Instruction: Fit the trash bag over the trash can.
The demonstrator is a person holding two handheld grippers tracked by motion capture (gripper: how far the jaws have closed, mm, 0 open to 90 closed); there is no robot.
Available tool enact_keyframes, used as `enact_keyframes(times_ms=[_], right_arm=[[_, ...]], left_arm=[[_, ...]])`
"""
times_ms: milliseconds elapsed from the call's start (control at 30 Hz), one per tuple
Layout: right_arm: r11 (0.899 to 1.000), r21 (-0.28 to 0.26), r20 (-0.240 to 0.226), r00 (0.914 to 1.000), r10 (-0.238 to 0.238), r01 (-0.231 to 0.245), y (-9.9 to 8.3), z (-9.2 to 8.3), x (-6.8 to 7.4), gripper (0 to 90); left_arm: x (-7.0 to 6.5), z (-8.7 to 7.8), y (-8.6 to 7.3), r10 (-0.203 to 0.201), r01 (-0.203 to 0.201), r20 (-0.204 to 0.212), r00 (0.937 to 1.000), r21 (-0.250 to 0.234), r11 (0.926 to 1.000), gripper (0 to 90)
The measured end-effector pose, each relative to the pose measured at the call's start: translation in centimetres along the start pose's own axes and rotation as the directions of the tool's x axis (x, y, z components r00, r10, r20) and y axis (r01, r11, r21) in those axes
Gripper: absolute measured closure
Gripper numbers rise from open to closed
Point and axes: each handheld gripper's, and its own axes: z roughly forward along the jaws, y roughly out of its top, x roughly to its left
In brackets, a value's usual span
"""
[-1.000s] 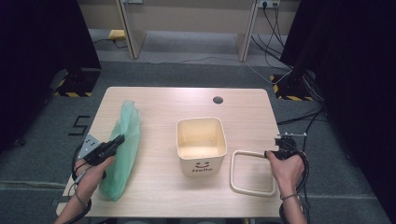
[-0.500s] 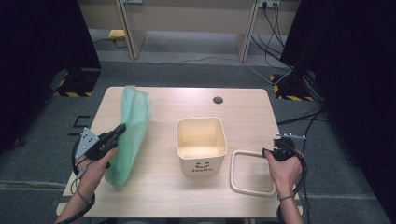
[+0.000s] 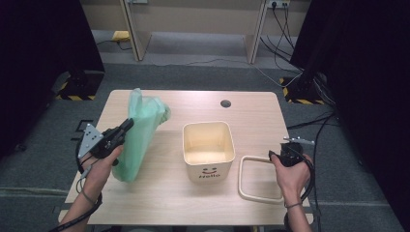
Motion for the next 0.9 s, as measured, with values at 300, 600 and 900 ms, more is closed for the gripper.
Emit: enact_keyframes(times_ms=[300,600,900], right_arm=[[1.000,-0.026,-0.008,0.9999,-0.012,0.011,0.6,-0.4,0.6,51.2],[0.998,-0.053,-0.011,0.9998,-0.017,0.017,1.3,-1.2,0.9,51.2],[0.997,-0.068,-0.017,0.9993,-0.033,0.032,2.0,-1.7,1.4,50.6]], left_arm=[[-0.6,1.2,1.4,0.006,-0.006,0.015,0.9999,-0.041,0.9992,90.0],[-1.2,2.1,2.2,0.009,-0.007,0.031,0.9995,-0.068,0.9977,90.0],[-1.6,2.6,2.8,0.010,-0.007,0.037,0.9992,-0.085,0.9964,90.0]])
